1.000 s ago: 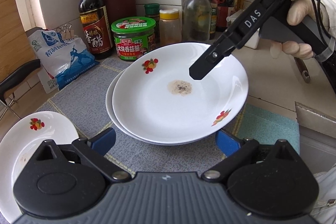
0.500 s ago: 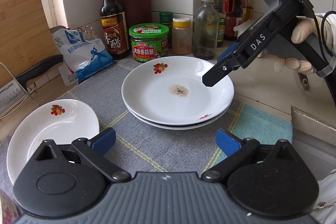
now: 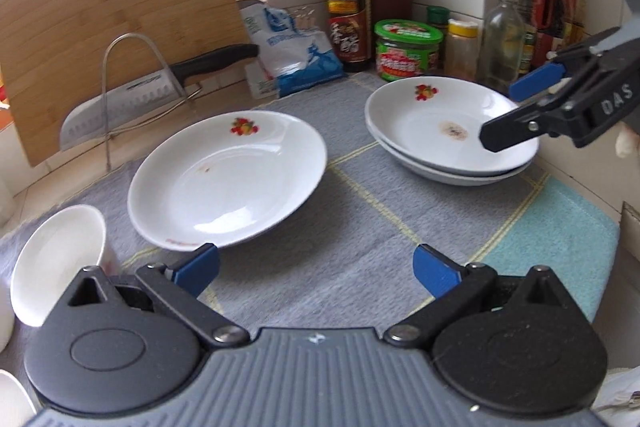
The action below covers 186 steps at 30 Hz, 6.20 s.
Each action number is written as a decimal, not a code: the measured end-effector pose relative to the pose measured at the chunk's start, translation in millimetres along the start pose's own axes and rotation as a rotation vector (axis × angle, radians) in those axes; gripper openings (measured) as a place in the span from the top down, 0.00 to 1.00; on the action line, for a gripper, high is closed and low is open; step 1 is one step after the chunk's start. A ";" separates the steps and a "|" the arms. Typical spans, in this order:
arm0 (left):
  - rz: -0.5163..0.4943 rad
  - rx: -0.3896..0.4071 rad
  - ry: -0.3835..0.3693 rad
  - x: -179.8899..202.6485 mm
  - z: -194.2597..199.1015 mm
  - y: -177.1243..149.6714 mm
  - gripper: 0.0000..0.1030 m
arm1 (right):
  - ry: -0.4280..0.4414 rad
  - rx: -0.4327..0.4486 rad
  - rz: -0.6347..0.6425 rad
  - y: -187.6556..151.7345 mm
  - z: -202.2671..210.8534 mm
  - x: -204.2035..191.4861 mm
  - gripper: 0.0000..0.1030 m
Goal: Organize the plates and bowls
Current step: 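Move the right gripper to another flowered white plate and grasp its rim, then lift the flowered plate with the right gripper and carry it toward the plate stack, then lower the flowered plate onto the plate stack and open the right gripper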
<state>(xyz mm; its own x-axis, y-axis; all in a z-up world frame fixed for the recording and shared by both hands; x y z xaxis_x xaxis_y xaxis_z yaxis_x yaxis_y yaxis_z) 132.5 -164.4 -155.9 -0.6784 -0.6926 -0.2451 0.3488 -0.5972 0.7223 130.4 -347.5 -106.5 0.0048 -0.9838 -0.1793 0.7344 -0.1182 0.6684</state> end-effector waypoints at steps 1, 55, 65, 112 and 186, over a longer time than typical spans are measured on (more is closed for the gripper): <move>0.022 -0.018 0.024 -5.2 -2.1 -6.5 0.01 | 0.011 -0.002 0.011 -1.0 -1.4 -6.8 0.00; 0.241 0.007 0.159 -37.8 -68.7 -15.8 0.00 | 0.462 -0.346 0.465 112.8 -213.4 -101.9 0.13; 0.241 0.007 0.159 -38.9 -69.4 -15.9 0.00 | 0.542 -0.396 0.455 117.0 -226.2 -111.3 0.22; 0.139 -0.028 0.091 -32.0 -25.3 -18.5 0.02 | 0.610 -0.470 0.338 99.3 -167.6 -108.8 0.21; -0.176 0.025 -0.253 86.4 -53.2 60.8 0.02 | 0.367 -0.275 -0.029 56.7 -69.4 93.9 0.21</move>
<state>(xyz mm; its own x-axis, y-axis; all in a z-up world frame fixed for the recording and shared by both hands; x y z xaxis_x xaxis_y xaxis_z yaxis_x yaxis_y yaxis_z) 129.5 -282.0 -167.6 -0.8676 -0.4548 -0.2010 0.1981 -0.6869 0.6993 219.7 -437.2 -135.5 0.1853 -0.8619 -0.4720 0.8903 -0.0561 0.4519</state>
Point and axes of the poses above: each gripper's, at about its wrist camera, not at the fingertips, and z roughly against the way its jaws point, x to its right, y to its top, the point moved 7 cm from there along -z, roughly the way its jaws point, and after that the axes turned 12 degrees about -z, right-handed, at the moved point
